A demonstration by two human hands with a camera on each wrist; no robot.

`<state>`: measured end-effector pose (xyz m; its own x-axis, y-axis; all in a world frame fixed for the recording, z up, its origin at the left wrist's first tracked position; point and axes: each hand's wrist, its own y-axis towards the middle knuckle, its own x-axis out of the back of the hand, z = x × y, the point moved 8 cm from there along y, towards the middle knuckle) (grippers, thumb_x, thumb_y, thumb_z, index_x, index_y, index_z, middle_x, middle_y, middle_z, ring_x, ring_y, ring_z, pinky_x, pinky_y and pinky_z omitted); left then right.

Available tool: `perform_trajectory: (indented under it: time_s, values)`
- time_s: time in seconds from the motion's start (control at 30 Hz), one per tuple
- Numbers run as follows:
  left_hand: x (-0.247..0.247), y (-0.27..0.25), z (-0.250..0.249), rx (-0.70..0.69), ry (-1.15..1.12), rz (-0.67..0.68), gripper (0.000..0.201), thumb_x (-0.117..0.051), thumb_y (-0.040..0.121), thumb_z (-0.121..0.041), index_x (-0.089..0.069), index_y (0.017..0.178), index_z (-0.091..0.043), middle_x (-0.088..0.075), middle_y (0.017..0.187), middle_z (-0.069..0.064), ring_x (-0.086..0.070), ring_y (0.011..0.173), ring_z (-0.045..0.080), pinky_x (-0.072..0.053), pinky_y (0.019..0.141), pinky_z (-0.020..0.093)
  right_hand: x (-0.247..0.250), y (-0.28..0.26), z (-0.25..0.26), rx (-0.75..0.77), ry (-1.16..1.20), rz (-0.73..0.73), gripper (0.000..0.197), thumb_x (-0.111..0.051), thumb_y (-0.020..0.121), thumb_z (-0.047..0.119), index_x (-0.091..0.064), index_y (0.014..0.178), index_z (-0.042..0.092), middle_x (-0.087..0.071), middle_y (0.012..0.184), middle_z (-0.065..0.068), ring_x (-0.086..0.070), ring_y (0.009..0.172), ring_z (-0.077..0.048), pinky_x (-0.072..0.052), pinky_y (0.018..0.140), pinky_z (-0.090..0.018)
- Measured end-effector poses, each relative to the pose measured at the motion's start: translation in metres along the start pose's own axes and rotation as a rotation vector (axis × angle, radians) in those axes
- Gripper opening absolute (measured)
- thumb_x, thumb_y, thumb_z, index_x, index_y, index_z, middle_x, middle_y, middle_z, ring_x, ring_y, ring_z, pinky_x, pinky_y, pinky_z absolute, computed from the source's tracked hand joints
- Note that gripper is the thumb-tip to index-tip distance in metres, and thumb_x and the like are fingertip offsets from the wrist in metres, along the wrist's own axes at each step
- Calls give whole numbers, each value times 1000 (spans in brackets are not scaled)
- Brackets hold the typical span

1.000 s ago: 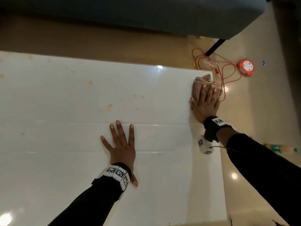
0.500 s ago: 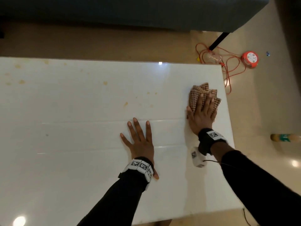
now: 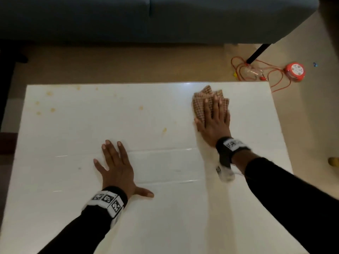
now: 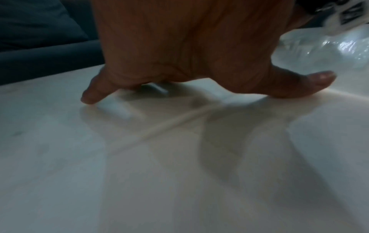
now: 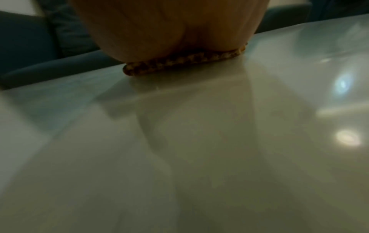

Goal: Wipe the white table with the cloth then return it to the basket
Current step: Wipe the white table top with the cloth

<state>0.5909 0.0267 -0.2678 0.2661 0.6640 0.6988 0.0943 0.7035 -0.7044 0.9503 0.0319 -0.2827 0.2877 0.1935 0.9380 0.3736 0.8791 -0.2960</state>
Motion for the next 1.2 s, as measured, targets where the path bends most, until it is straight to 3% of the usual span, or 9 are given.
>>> perform_trajectory:
  time_s: [0.17,0.4,0.53,0.63,0.7,0.8,0.93,1.03,1.2]
  values:
    - [-2,3,-4,-3,-48,18,201,-49,1,-104,46,140,6,45,146,40,35,144,53,-5,115,78,19,73,20,-90,41,9,81,-22,101,65,5,165,23,14,173,-12,13,159,-33,1,127,-59]
    - [1,4,-2,1,-53,58,199,-46,3,-105,46,138,8,46,143,43,35,142,56,-11,115,77,-18,-58,34,100,-36,95,82,-15,100,66,10,165,24,25,170,-8,21,158,-28,9,127,-52]
    - [2,2,-1,3,-62,54,198,-50,6,-104,47,138,8,47,143,42,36,142,55,-6,115,78,-8,8,39,111,-57,57,83,-10,96,69,11,164,26,23,171,-8,19,158,-29,6,127,-56]
    - [2,0,-3,7,-58,54,198,-51,7,-104,48,137,7,47,143,42,36,143,54,-4,116,78,8,69,50,45,-19,33,79,-22,103,64,8,165,24,18,172,-9,15,159,-30,4,126,-59]
    - [3,0,-3,11,-51,61,199,-52,6,-104,48,137,7,48,143,41,37,143,54,-3,116,77,8,72,51,33,-7,41,79,-24,104,62,8,165,23,18,172,-10,16,159,-31,3,126,-59]
    - [5,1,-3,7,-58,64,199,-53,6,-103,47,138,7,49,142,41,37,142,54,-4,116,77,-6,9,45,90,-61,19,81,-20,101,63,6,166,21,15,172,-13,13,159,-34,-2,126,-60]
    - [6,3,-3,12,-48,83,198,-54,7,-103,47,137,8,49,141,43,36,142,56,-8,115,77,-37,-101,49,200,-72,131,79,-23,104,57,8,165,16,24,170,-13,22,157,-33,-2,126,-62]
    - [10,0,-2,17,-48,82,197,-53,9,-103,47,137,9,47,142,43,35,142,56,-7,115,78,-30,-64,51,241,-81,149,78,-12,102,61,7,165,20,19,172,-12,15,159,-34,-6,124,-64]
    - [9,-2,-3,37,-38,76,198,-55,9,-102,48,136,9,46,143,43,33,143,56,-10,116,76,3,69,79,42,-21,87,80,-20,102,61,7,165,21,19,172,-12,16,158,-34,3,125,-62]
